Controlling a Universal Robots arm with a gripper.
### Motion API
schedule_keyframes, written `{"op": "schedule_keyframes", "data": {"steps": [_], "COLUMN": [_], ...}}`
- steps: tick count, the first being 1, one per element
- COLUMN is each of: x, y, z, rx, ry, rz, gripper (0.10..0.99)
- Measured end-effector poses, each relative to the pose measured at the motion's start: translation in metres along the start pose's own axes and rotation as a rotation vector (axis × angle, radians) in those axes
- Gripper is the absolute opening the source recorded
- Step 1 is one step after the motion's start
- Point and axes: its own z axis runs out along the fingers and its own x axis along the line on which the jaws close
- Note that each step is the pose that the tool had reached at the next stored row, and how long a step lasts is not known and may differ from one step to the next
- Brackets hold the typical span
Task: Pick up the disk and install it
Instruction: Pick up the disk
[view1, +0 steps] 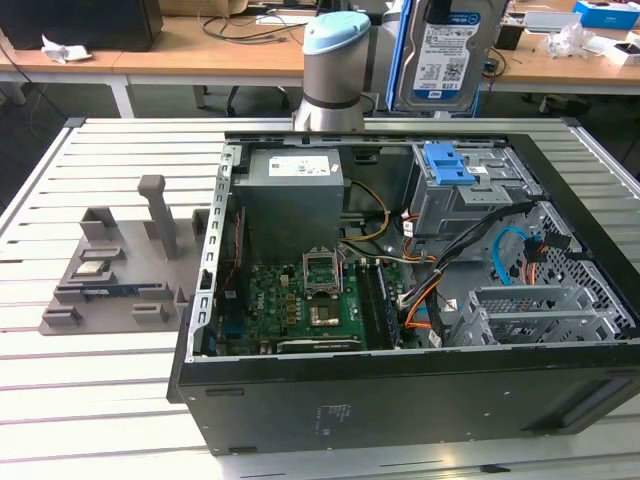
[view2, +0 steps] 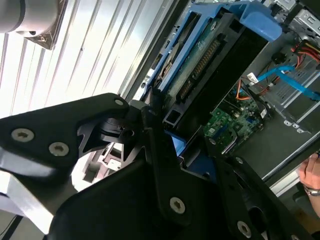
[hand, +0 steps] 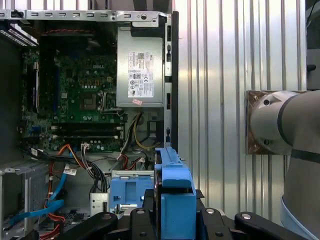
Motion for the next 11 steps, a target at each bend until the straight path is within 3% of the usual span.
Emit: {"op": "schedule_keyframes", "data": {"steps": [2, 8, 10, 11], "x": [-0.0001, -0.0002, -0.0003, -0.0004], "y": [-0.0113, -0.0334, -0.0482, -0.0589], "z": [-0.0003, -0.0011, -0.0015, -0.0018], "rx": [0.000, 0.000, 0.000, 0.000], "ry": [0.0000, 0.0001, 0.0000, 0.0000], "rz": [0.000, 0.000, 0.000, 0.000], "gripper": [0.365, 0.365, 0.365, 0.365]}}
